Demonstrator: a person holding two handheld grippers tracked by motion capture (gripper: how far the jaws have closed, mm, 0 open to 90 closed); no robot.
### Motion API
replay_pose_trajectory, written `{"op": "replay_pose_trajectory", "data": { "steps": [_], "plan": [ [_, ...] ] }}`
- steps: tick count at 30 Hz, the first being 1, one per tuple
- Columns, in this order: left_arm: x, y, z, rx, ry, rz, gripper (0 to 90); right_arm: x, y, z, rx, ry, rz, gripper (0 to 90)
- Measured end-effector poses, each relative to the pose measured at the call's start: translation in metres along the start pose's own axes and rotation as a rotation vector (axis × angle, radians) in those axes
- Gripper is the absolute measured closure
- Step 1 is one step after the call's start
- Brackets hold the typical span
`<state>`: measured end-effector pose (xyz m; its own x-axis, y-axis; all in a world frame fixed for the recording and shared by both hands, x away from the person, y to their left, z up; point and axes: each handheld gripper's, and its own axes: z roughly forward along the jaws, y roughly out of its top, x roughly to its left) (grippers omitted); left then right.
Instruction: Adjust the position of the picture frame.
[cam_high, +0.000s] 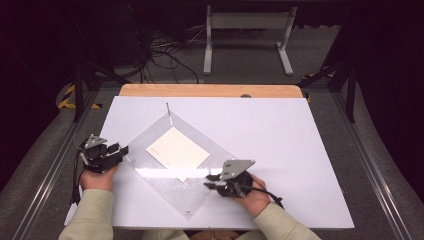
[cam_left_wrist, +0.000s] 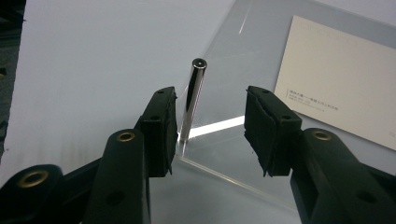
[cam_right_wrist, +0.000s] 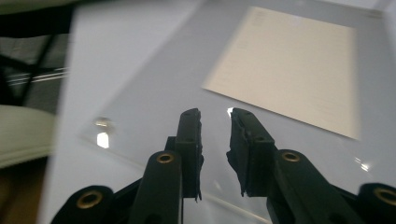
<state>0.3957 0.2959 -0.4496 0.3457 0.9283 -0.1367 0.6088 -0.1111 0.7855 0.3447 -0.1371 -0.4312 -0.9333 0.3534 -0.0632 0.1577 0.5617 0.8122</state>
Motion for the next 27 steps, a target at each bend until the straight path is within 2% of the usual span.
{"op": "replay_pose_trajectory", "data": {
  "steps": [3,5,7,10,14,17,20,27],
  "plan": [
    [0.0,0.0,0.0,-0.002,0.001,-0.002,54.1,-0.031,-0.009,-0.013,-0.015,-0.082,0.084,74.4],
    [0.0,0.0,-0.001,-0.001,0.004,-0.004,54.2,-0.046,-0.014,-0.016,-0.01,-0.12,0.11,74.5],
    [0.0,0.0,-0.001,-0.006,0.007,-0.004,54.6,-0.057,-0.017,-0.016,0.015,-0.155,0.122,74.5],
    [0.001,-0.001,-0.003,-0.007,0.005,0.0,56.2,-0.067,-0.021,-0.013,0.028,-0.167,0.154,74.8],
    [0.002,-0.001,-0.003,-0.006,0.001,0.002,58.1,-0.073,-0.028,-0.007,0.08,-0.191,0.176,75.3],
    [0.001,-0.001,-0.003,-0.009,-0.003,-0.001,58.3,-0.077,-0.03,-0.006,0.095,-0.205,0.185,77.3],
    [0.001,-0.001,-0.003,-0.008,-0.004,0.006,59.4,-0.079,-0.031,-0.003,0.107,-0.188,0.191,82.5],
    [0.002,-0.002,-0.004,-0.006,0.008,0.004,65.8,-0.078,-0.032,-0.003,0.128,-0.172,0.177,84.3]
  ]
}}
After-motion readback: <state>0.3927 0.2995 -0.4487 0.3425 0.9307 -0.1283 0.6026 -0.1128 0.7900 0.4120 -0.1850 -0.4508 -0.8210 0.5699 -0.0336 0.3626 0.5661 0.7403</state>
